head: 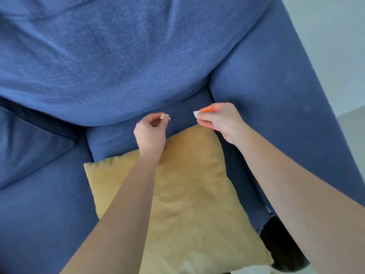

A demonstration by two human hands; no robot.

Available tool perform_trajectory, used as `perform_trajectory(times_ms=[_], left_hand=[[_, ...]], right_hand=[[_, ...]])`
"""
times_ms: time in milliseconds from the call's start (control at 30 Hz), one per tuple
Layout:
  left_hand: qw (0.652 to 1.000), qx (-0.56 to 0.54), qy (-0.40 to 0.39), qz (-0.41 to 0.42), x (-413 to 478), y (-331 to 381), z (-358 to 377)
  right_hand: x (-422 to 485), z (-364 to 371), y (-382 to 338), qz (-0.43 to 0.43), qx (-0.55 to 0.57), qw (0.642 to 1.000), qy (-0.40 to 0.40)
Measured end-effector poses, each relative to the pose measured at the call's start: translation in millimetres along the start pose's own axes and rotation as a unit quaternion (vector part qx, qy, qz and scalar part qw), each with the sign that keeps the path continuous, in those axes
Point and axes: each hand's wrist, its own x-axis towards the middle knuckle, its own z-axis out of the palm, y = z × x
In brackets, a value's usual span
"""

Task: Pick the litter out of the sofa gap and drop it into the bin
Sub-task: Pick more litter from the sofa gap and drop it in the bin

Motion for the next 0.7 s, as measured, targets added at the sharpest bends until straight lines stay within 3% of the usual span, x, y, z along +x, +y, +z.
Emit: perform_trajectory(times_ms=[367,700], left_hand=[[0.993,-0.075,-0.077,0.042,-163,29,17],[0.981,-0.04,-0.184,0.038,-337,16,89]], right_hand=[[-167,-117,88,-0.022,0.085,0.995,0.05],[-292,-227,204,0.001,0.125,0.982,0.139]])
